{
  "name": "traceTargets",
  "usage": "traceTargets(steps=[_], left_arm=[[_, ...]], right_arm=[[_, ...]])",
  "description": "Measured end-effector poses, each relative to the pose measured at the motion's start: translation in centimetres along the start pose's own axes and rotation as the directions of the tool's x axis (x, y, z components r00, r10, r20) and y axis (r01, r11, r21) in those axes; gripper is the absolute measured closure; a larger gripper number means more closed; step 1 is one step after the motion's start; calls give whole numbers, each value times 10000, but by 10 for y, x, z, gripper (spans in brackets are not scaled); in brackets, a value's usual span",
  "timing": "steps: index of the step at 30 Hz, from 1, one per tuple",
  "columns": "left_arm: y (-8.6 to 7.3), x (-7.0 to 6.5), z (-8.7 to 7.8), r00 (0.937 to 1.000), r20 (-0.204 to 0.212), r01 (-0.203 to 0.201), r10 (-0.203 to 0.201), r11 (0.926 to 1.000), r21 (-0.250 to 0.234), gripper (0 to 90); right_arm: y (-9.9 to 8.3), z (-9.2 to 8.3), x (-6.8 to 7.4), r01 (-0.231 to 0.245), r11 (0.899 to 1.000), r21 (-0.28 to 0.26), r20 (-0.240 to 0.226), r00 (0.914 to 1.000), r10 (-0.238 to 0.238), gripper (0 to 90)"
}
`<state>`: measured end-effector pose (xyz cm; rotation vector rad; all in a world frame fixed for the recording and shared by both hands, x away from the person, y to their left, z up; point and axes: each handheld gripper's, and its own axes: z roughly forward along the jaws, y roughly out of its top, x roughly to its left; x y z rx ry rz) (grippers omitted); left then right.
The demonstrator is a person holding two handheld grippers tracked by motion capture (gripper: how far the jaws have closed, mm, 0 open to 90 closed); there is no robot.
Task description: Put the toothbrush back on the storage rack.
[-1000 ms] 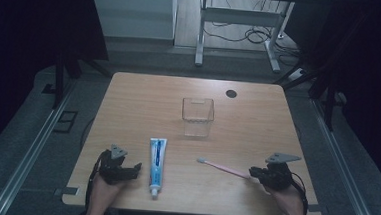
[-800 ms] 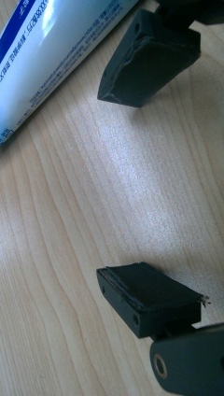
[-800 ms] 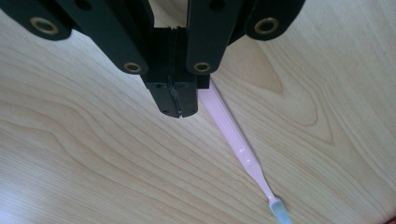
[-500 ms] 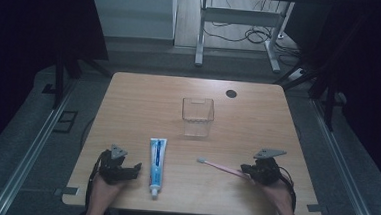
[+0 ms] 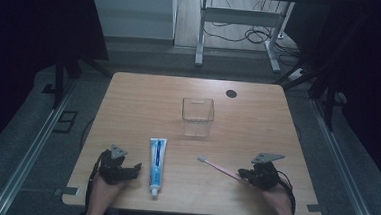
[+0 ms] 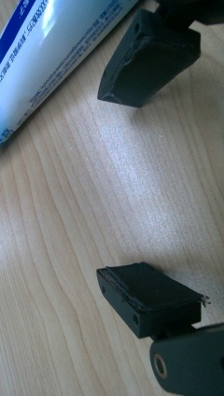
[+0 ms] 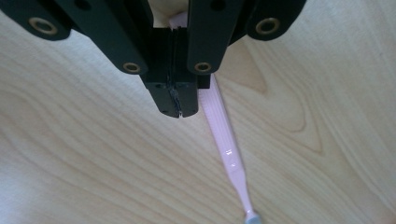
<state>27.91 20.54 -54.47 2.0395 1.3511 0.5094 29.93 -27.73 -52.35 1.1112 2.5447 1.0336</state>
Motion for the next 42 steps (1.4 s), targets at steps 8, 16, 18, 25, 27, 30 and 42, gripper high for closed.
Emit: traceTargets(steps=[8,16,18,25,27,30,42], left_arm=[[0,0,0,10000,3,-23,23,10000,-9,135],[0,0,0,10000,3,-25,25,10000,-7,135],[0,0,0,10000,5,-26,26,10000,-6,135],[0,0,0,10000,1,-28,28,10000,-3,135],[0,0,0,10000,0,-31,31,10000,-2,135],[0,0,0,10000,0,-32,32,10000,0,135],[0,0,0,10000,4,-50,50,10000,8,135]], right_arm=[[-6,-2,15,149,9999,55,-237,9996,-148,878],[-5,-4,18,334,9991,279,-258,9991,-327,855],[-3,-6,16,281,9989,370,-308,9992,-270,823],[10,-6,14,487,9929,1081,-411,9982,-445,746],[14,-4,14,552,9906,1248,-448,9977,-499,739],[21,-3,14,686,9867,1477,-505,9968,-618,730],[48,8,25,1243,9631,2385,-633,9917,-1123,708]])
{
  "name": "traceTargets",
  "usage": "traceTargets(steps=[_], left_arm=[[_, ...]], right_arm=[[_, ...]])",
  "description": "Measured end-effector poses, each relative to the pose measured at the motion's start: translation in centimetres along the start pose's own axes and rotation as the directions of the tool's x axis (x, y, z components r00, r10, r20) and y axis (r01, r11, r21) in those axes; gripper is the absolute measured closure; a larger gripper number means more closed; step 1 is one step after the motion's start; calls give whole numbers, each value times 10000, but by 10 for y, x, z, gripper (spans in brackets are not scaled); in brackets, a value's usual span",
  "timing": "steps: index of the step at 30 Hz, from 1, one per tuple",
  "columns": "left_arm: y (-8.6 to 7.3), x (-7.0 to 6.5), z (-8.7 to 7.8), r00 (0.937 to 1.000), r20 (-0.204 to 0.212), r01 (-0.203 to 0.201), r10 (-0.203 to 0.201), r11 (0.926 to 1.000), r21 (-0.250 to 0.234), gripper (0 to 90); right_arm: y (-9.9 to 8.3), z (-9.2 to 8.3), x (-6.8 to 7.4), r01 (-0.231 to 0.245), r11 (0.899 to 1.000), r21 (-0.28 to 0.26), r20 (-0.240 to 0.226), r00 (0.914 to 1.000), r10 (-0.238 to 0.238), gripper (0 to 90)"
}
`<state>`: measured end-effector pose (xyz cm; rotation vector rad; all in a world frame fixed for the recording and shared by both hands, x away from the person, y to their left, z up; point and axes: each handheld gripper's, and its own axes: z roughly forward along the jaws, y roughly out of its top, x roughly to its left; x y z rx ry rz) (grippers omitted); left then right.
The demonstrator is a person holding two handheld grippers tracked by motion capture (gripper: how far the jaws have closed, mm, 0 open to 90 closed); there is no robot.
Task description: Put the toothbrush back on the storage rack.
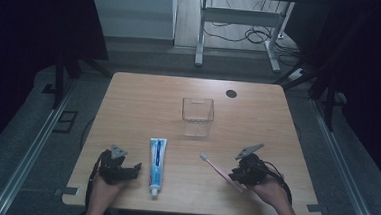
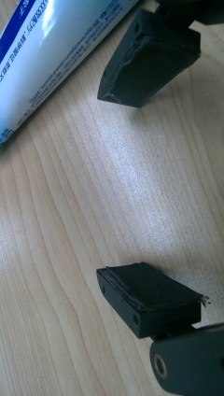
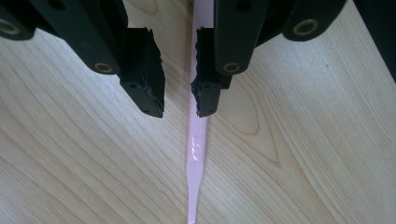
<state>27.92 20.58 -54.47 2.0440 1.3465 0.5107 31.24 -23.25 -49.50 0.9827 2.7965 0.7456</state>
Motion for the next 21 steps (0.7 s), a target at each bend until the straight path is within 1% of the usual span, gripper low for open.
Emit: traceTargets(steps=[1,2,6,7,9,10,11,13,14,18,19,21], left_arm=[[0,0,0,10000,1,1,-1,10000,4,135],[0,0,0,10000,-3,-1,1,10000,6,135],[0,0,0,10000,2,19,-19,10000,7,135],[0,0,0,10000,1,32,-32,10000,8,135],[0,0,0,10000,2,42,-42,10000,9,135],[0,0,0,10000,2,42,-42,10000,9,135],[0,0,0,10000,0,44,-44,10000,12,135],[0,0,0,10000,-1,53,-53,10000,9,135],[0,0,0,10000,0,52,-52,10000,10,135],[0,0,0,10000,0,54,-54,10000,7,135],[0,0,0,10000,0,54,-54,10000,7,135],[0,0,0,10000,0,54,-54,10000,8,135]], right_arm=[[3,1,1,35,9999,106,6,10000,-35,707],[8,4,2,110,9993,344,31,9999,-111,704],[15,8,5,161,9979,629,87,9998,-167,703],[21,11,6,212,9960,873,119,9997,-223,702],[24,14,8,274,9941,1049,142,9995,-291,702],[24,14,8,274,9941,1049,142,9995,-291,702],[29,17,9,339,9920,1216,187,9992,-364,702],[31,18,9,349,9910,1289,207,9991,-379,702],[35,21,11,378,9885,1463,276,9987,-423,700],[41,26,12,413,9840,1735,345,9983,-479,694],[41,26,12,413,9840,1735,345,9983,-479,694],[44,28,13,431,9806,1913,433,9977,-523,690]])
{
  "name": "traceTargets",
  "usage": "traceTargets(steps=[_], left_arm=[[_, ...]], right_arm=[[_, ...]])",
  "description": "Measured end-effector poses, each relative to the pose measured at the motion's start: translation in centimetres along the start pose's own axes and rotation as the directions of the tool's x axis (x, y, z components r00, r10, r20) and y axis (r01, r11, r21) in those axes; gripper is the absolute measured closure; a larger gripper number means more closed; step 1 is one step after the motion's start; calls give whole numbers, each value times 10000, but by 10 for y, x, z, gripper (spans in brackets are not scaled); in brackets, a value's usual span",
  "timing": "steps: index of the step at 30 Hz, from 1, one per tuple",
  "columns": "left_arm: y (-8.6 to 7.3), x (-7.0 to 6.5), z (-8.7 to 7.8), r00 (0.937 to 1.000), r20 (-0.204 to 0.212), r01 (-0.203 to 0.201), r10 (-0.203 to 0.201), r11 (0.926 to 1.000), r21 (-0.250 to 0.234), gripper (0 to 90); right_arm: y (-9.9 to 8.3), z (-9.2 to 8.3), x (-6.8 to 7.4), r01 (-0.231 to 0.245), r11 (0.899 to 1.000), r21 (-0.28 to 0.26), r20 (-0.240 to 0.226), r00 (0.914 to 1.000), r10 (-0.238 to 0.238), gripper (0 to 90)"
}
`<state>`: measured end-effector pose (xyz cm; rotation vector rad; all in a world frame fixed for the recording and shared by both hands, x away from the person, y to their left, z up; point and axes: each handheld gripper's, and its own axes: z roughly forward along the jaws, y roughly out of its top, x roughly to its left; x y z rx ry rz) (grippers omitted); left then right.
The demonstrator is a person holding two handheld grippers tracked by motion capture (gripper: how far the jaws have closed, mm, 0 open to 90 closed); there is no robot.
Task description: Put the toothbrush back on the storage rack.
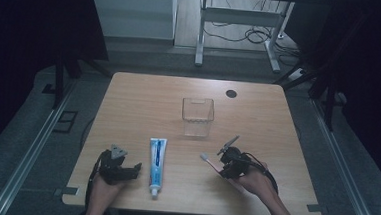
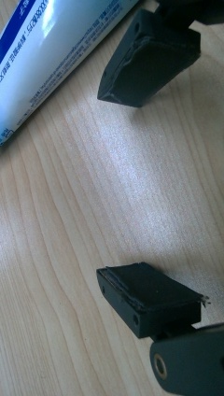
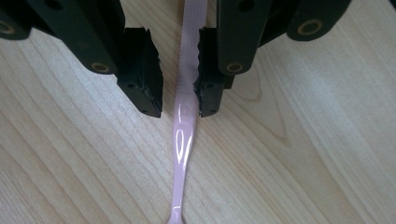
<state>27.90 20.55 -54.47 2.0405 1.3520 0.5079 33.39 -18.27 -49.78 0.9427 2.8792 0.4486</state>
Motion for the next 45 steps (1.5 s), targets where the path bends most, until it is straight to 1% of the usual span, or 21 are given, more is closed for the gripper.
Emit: traceTargets(steps=[4,7,8,9,12,14,21,25,26,28,32,34,35,40,41,45], left_arm=[[0,0,0,10000,1,0,0,10000,-1,135],[0,0,0,10000,0,-1,1,10000,1,135],[0,0,0,10000,-2,0,0,10000,0,135],[0,0,0,10000,0,0,0,10000,1,135],[0,0,0,10000,-1,-2,2,10000,1,135],[0,0,0,10000,-1,1,-1,10000,1,135],[0,0,0,10000,-7,-4,4,10000,0,135],[0,0,0,10000,0,0,0,10000,1,135],[0,0,0,10000,-5,2,-2,10000,-3,135],[0,0,0,10000,4,8,-8,10000,-5,135],[0,0,0,10000,4,10,-10,10000,-6,135],[0,0,0,10000,4,10,-10,10000,-6,135],[0,0,0,10000,4,11,-11,10000,-8,135],[0,0,0,10000,4,12,-12,10000,-10,135],[0,0,0,10000,2,13,-13,10000,-11,134],[0,0,0,10000,0,18,-18,10000,-15,135]], right_arm=[[6,5,0,84,9995,320,128,9999,-88,689],[8,7,1,117,9991,410,161,9998,-124,691],[9,7,1,245,9988,414,161,9996,-251,695],[10,7,2,183,9988,464,188,9996,-192,701],[12,8,3,294,9981,544,172,9994,-304,748],[14,8,4,220,9975,673,186,9996,-233,765],[16,8,3,273,9960,846,111,9995,-283,777],[15,4,2,268,9974,670,35,9996,-271,777],[14,1,1,245,9981,558,59,9997,-249,778],[15,0,2,194,9982,563,45,9998,-197,777],[14,-9,0,209,9993,298,-1,9998,-209,777],[14,-11,0,188,9994,274,13,9998,-188,777],[14,-15,-1,135,9998,162,25,9999,-135,778],[14,-22,-2,206,9998,9,20,9998,-206,778],[14,-25,-3,150,9998,-116,-17,9999,-150,778],[16,-32,-4,137,9993,-341,-31,9999,-139,778]])
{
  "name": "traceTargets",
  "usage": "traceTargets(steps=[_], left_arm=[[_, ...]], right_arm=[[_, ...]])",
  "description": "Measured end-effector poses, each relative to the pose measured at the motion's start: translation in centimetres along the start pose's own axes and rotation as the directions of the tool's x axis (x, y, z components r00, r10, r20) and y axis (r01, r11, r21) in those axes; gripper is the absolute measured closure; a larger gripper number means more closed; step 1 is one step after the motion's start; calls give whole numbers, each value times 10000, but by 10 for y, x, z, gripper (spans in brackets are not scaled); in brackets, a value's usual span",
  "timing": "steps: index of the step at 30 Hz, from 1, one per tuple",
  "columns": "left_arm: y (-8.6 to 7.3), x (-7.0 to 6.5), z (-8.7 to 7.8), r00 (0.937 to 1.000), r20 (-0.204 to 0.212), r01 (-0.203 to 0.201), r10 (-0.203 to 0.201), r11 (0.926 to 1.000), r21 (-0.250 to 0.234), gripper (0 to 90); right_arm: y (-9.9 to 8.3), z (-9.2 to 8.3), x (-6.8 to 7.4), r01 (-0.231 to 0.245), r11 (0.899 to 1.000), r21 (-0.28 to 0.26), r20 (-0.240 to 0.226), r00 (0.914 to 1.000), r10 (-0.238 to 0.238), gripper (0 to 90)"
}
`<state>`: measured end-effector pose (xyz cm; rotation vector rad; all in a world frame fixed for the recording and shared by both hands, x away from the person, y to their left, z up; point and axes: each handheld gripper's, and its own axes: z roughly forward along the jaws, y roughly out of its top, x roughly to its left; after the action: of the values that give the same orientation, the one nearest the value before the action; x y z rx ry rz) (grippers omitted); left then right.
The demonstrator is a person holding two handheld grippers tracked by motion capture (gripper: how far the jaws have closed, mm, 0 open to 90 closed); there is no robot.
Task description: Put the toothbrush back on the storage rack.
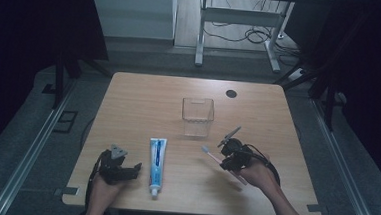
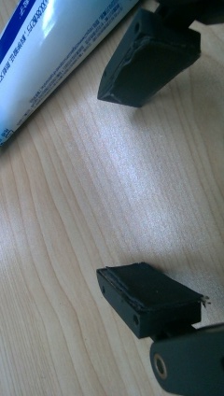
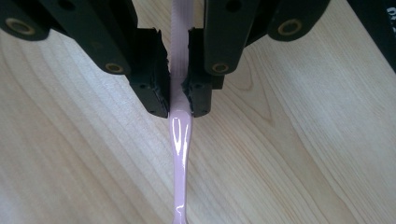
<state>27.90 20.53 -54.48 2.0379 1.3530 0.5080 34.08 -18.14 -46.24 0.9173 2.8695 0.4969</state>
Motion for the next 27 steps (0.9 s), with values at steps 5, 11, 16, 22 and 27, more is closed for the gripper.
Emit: traceTargets(steps=[5,11,16,22,27], left_arm=[[0,0,0,10000,1,-4,4,10000,5,135],[0,0,0,10000,2,-4,4,10000,5,135],[0,0,0,10000,-8,22,-22,10000,-27,134],[0,0,0,10000,0,-8,8,10000,-13,135],[0,0,0,10000,-2,-4,4,10000,-10,135]], right_arm=[[2,-8,-2,-51,9997,-224,14,10000,51,778],[6,-20,-5,-71,9983,-575,21,10000,72,778],[9,-24,-7,-61,9974,-724,52,10000,65,778],[13,-29,-9,-114,9950,-996,32,9999,118,778],[17,-34,-12,-215,9910,-1319,-6,9998,216,778]])
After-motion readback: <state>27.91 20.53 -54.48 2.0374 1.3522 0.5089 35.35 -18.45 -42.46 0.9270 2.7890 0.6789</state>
